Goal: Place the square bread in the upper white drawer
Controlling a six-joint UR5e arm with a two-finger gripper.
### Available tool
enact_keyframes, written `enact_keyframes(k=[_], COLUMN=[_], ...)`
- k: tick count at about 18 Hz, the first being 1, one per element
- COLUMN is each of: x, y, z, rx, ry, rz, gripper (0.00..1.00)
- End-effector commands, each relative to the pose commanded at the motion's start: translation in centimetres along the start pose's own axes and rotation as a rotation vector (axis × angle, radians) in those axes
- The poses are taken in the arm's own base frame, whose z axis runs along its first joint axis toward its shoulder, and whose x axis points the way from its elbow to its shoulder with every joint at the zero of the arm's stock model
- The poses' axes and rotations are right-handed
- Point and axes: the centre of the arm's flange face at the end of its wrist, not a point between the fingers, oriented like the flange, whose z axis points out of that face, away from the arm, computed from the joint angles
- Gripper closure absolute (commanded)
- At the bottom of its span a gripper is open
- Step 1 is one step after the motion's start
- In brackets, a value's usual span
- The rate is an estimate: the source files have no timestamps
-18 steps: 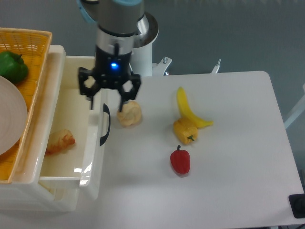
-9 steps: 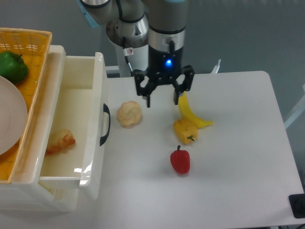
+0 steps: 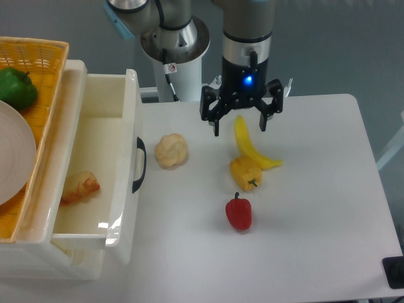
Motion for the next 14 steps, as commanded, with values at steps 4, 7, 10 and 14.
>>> enact_keyframes(k=[4,7,10,14], x=[-2.4,-3.4,-4.7,-6.2], y=[0.2,0.5,0.9,1.2], z=[0.7,1.3,1.5,2.1], rx=[-0.04,-0.089,-0.103,-0.116], ry=[-0.053,-0.096,-0.094,-0.094], rz=[0.107,0.215,0.296,0.311], gripper=[0.0,0.0,0.0,0.0])
